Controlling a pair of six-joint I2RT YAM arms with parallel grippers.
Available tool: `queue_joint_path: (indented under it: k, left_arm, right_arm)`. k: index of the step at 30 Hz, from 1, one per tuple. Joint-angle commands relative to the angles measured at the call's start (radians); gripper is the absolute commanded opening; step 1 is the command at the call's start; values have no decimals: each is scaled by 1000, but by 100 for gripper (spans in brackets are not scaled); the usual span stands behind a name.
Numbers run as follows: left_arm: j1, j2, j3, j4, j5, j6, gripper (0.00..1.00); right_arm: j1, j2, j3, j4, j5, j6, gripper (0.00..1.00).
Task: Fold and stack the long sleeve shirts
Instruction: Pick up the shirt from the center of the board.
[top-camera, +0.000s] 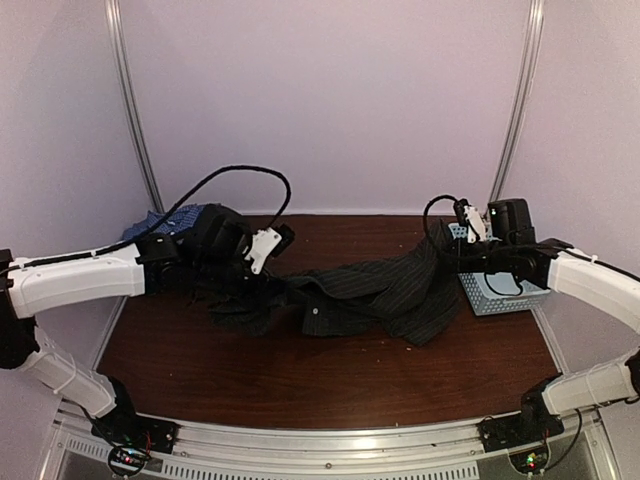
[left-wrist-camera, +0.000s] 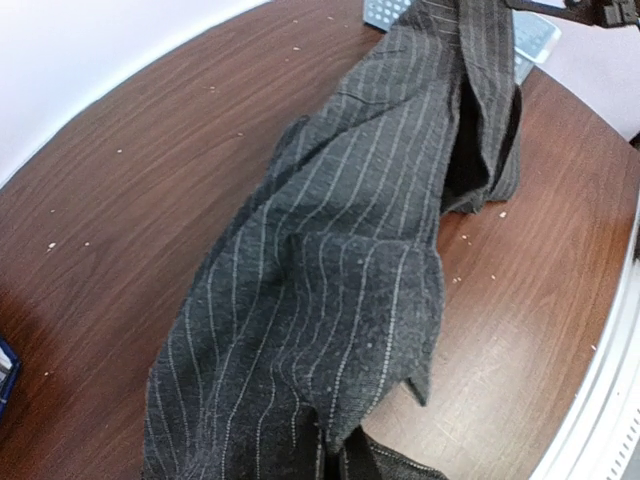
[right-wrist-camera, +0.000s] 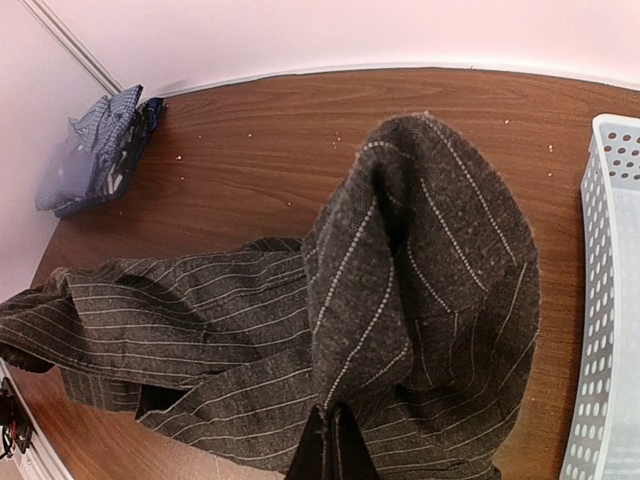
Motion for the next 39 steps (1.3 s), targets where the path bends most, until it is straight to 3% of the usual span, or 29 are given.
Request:
queue_joint_path:
  k: [1, 6, 12, 19, 26, 29, 35, 39]
  left_arm:
    - [-8, 12, -20, 4, 156, 61, 0]
    - [-10, 40, -70, 2, 248, 52, 3]
    - [-39, 73, -104, 3, 263, 39, 23]
    - [-97, 168, -58, 5, 231, 32, 36]
    - [-99, 192, -37, 32, 192, 14, 40]
    - [-99, 198, -33, 41, 185, 8, 35]
    - [-99, 185, -54, 105, 257, -8, 36]
    - [-99, 200, -52, 117, 250, -22, 27]
  right_arm:
    - [-8, 10, -15, 11, -16, 6, 0]
    - [-7, 4, -19, 17, 32, 19, 0]
    - [-7, 25, -19, 23, 22, 16, 0]
    - [-7, 39, -35, 46, -5, 28, 0]
    - [-7, 38, -43, 45, -11, 23, 0]
    - [-7, 40, -52, 59, -18, 28, 0]
    - [-7, 53, -62, 73, -31, 34, 0]
    - [-7, 52, -64, 78, -34, 36, 0]
